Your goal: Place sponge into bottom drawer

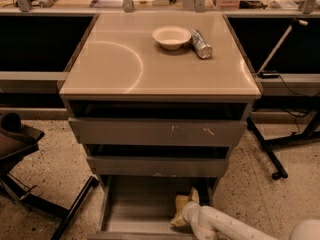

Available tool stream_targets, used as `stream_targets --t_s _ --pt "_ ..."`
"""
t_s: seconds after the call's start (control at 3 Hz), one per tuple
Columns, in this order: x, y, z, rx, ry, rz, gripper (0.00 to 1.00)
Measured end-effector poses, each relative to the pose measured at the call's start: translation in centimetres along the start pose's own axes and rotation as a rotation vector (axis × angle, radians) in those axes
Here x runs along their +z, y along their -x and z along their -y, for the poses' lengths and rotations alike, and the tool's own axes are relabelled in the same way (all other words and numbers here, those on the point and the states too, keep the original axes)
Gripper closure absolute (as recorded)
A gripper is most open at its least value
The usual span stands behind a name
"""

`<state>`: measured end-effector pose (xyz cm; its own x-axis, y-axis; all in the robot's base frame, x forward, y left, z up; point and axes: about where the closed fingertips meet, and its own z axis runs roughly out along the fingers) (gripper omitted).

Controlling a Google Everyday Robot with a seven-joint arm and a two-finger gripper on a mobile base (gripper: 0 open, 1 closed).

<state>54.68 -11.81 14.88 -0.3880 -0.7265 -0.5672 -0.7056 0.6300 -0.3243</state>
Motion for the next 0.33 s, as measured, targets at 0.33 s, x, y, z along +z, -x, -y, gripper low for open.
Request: stream_targets --t_s 0.33 --pt "0.0 0.0 0.0 0.0 0.0 0.0 0.0"
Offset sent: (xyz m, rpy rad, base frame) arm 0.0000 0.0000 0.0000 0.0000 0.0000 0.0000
